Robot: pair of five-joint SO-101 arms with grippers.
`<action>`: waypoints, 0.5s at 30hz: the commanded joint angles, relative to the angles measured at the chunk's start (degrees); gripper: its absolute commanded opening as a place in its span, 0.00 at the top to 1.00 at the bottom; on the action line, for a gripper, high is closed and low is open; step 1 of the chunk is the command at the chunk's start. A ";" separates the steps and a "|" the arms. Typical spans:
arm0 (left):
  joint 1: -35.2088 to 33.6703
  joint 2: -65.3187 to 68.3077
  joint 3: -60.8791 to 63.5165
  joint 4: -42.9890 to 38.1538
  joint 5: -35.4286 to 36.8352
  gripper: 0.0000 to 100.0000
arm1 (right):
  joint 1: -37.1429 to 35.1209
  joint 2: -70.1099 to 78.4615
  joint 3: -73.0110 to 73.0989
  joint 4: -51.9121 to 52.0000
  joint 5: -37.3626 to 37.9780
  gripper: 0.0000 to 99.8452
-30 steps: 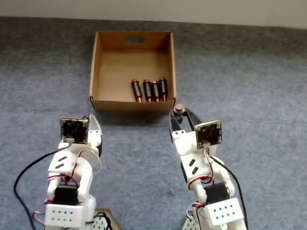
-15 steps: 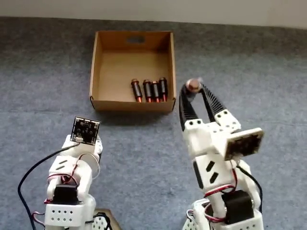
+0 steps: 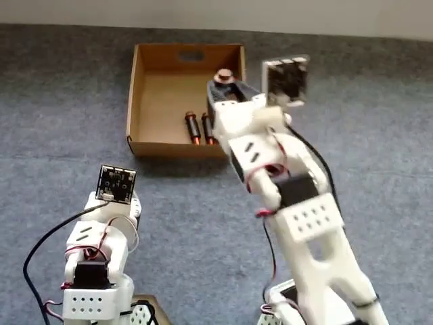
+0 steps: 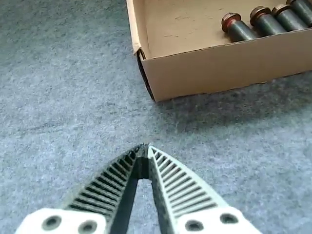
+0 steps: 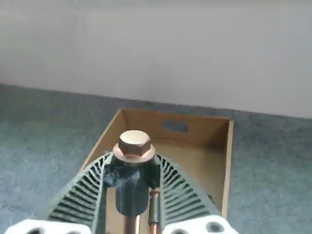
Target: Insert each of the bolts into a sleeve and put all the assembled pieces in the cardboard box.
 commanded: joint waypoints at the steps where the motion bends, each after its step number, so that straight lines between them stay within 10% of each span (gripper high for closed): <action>1: -0.75 -0.22 -2.07 0.09 -0.35 0.99 | -2.42 7.87 -8.22 -0.04 -0.53 0.99; 15: -0.66 -0.22 0.48 -0.97 -0.62 0.99 | -4.97 48.57 -40.40 -0.22 -0.62 0.99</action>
